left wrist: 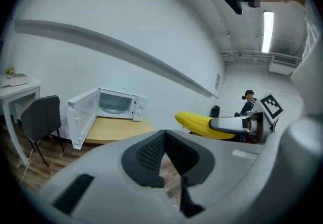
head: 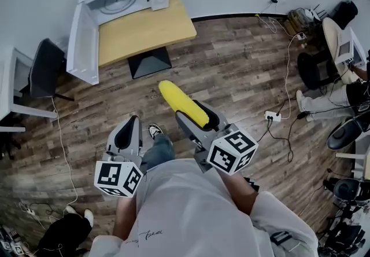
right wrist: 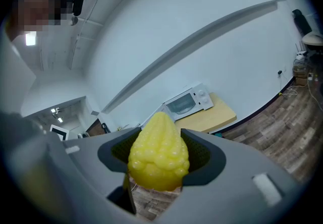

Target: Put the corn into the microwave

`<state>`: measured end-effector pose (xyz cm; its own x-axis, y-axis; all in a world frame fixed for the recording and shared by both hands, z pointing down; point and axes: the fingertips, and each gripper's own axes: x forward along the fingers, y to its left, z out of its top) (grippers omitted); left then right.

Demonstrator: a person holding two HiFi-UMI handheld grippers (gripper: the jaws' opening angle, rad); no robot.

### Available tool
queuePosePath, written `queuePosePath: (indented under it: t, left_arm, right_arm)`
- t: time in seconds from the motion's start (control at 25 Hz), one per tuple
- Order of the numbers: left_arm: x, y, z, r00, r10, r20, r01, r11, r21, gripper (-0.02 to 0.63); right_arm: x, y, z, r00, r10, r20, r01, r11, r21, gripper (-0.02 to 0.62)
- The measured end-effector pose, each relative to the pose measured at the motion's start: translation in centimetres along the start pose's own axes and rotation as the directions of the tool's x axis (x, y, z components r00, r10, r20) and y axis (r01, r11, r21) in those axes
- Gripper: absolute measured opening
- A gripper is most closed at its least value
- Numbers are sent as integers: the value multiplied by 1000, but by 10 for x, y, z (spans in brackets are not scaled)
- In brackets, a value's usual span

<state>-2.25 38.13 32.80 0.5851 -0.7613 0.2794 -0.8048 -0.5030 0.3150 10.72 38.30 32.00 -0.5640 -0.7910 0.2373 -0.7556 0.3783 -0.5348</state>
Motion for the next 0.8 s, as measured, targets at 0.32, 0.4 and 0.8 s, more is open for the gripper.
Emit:
queuePosePath:
  t: [0.32, 0.4, 0.8]
  left_arm:
    - [34, 50, 32, 1000, -14, 3, 14, 1000, 2, -11]
    - [41, 62, 39, 1000, -17, 4, 17, 1000, 3, -11]
    - [62, 100, 68, 998, -58, 24, 58, 998, 12, -11]
  right_arm:
    - [67, -2, 23, 1000, 7, -7, -7, 1000, 6, 259]
    - [84, -1, 28, 1000, 12, -6, -12, 1000, 8, 259]
    - [138, 5, 52, 1000, 17, 3, -17, 1000, 17, 259]
